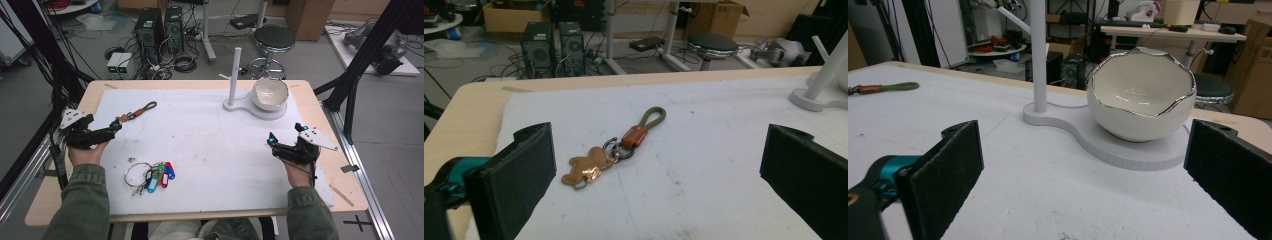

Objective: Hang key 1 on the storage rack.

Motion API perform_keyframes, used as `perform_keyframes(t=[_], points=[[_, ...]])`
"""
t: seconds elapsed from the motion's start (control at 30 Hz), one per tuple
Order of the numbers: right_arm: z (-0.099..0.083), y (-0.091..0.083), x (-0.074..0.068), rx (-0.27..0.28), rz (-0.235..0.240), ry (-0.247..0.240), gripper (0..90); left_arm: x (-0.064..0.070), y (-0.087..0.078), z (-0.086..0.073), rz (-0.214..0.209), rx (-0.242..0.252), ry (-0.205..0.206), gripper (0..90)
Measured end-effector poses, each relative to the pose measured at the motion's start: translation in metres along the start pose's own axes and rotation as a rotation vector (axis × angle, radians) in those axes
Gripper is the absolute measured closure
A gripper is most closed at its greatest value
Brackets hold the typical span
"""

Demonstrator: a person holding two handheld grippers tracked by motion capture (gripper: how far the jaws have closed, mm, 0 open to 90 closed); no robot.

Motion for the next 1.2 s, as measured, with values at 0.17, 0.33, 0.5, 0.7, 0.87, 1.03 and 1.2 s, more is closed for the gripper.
perform_keyframes(t=[0.17,0.33,0.5,0.7,0.87,1.03,1.2], points=[[0.0,-0.001,-0.001,0.0,0.005,-0.004,1.4,0.008,0.008,0.008,-0.029,-0.005,0.02,1.9],[0.0,-0.002,-0.001,0.004,0.01,-0.007,1.4,0.012,0.017,0.01,-0.054,-0.035,0.022,1.9],[0.0,-0.002,-0.001,0.002,0.007,-0.002,1.4,0.013,0.024,0.013,-0.049,-0.046,0.025,1.9],[-0.001,-0.002,0.0,-0.001,0.003,-0.009,1.4,0.011,0.034,0.016,-0.037,-0.054,0.029,1.9],[-0.001,-0.003,0.001,-0.001,-0.005,-0.003,1.4,0.011,0.045,0.017,-0.06,-0.086,0.01,1.9],[-0.001,-0.004,0.002,0.0,-0.008,0.002,1.4,0.009,0.055,0.015,-0.049,-0.104,0.018,1.9],[-0.002,-0.005,0.003,-0.002,-0.008,0.005,1.4,0.009,0.067,0.008,-0.056,-0.132,0.018,1.9]])
Point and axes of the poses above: each handheld gripper's, and its own axes: y roughly forward along the jaws, z roughly out of its top, x roughly to its right, the point moved 8 cm from there along y, roughly forward along the jaws, and after that the axes turned 4 degrees about z, right-handed, at the moved point
